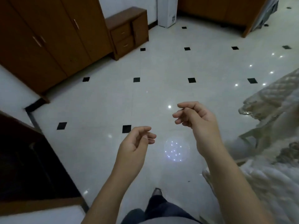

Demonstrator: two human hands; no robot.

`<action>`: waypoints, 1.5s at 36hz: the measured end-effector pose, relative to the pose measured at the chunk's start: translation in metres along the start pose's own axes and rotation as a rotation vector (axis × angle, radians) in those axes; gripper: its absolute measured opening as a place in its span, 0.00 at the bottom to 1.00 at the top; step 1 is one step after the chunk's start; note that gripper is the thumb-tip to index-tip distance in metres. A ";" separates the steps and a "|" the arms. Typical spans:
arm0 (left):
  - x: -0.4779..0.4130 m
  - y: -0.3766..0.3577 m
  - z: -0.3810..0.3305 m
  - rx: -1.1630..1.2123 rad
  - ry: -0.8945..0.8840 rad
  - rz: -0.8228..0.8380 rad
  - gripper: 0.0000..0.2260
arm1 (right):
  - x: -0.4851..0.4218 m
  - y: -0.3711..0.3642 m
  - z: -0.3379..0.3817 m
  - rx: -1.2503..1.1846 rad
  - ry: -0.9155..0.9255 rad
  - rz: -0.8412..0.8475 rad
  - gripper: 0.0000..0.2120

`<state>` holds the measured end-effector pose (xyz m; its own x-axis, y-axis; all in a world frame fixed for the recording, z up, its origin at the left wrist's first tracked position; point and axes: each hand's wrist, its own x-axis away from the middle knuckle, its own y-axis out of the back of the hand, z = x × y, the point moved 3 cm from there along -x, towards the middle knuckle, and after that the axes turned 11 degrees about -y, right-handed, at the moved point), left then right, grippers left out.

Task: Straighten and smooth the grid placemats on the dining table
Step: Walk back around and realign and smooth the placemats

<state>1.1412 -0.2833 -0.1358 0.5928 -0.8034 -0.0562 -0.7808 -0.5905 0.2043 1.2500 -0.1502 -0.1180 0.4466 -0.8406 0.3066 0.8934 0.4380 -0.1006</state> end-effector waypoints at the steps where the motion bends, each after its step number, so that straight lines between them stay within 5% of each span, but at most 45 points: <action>1: -0.017 0.000 0.001 0.003 0.000 0.006 0.11 | -0.013 0.001 0.002 -0.003 -0.007 -0.017 0.14; 18: -0.308 -0.089 0.035 0.030 0.059 0.335 0.11 | -0.242 0.063 0.029 -0.048 -0.153 -0.383 0.14; 31: -0.562 -0.229 -0.012 0.110 0.069 0.563 0.11 | -0.458 0.096 0.166 -0.028 0.003 -0.459 0.11; 40: -0.652 -0.383 -0.025 0.089 0.078 0.788 0.11 | -0.522 0.238 0.165 -0.149 -0.201 -0.757 0.10; 47: -0.710 -0.538 -0.067 0.093 0.033 0.867 0.11 | -0.576 0.379 0.207 -0.214 -0.124 -0.901 0.12; 54: -0.727 -0.686 -0.113 0.124 -0.086 1.148 0.11 | -0.604 0.500 0.245 -0.266 -0.052 -1.085 0.12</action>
<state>1.2686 0.7146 -0.1243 -0.4897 -0.8713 0.0331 -0.8675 0.4907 0.0814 1.4150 0.6546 -0.1216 -0.5733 -0.7186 0.3937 0.7932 -0.6072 0.0468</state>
